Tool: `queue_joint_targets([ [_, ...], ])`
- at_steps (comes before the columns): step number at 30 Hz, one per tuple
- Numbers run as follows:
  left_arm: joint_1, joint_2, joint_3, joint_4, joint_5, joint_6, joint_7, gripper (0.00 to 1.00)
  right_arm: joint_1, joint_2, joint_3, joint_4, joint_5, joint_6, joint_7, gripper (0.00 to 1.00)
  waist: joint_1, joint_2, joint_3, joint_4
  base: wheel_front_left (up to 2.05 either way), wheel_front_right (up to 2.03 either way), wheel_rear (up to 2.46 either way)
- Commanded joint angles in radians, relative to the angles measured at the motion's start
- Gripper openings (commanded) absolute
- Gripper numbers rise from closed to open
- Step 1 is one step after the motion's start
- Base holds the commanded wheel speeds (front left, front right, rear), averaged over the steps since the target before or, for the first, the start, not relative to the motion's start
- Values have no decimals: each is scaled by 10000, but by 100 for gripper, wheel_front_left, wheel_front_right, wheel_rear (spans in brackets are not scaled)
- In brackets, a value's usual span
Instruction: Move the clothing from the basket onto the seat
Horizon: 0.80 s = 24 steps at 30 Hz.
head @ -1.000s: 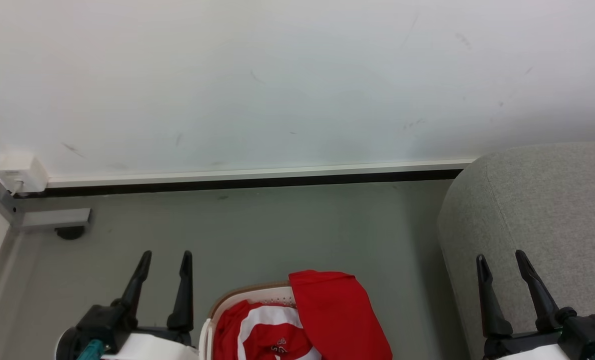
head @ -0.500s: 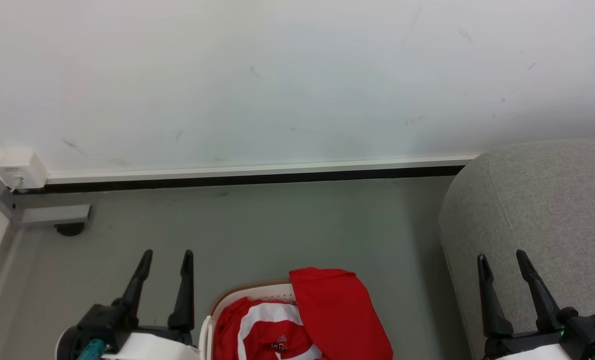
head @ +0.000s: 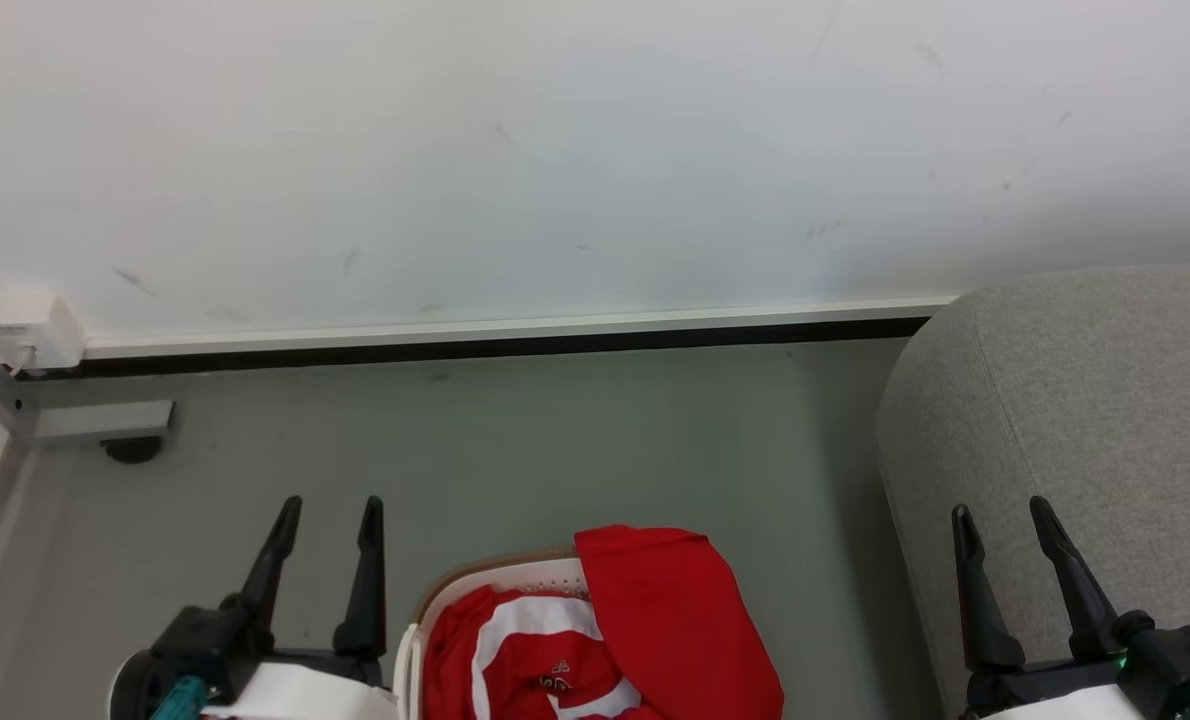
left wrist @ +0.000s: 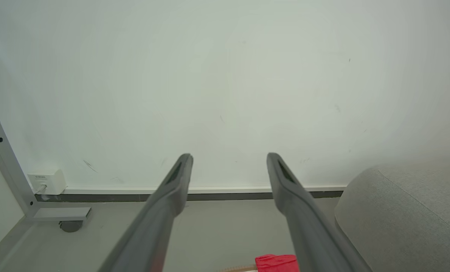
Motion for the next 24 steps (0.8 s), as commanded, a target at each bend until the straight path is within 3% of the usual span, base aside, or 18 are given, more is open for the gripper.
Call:
queue_joint_targets([
  [1, -112, 31, 31, -32, 96, 39, -7, 100, -67, -57, -3, -9, 56, -24, 4, 100, 0, 0, 51, -23, 0, 0, 0],
  [15, -872, 46, 232, 392, 388, -154, -7, 100, -788, -55, -3, -288, 189, -24, 4, 100, 0, 0, 1604, -800, 0, 0, 0],
  [24, -1793, 693, 27, 1824, 717, -346, -7, 100, -1520, -46, -6, -631, 312, -24, 4, 100, 0, 0, 3000, -1617, 0, 0, 0],
])
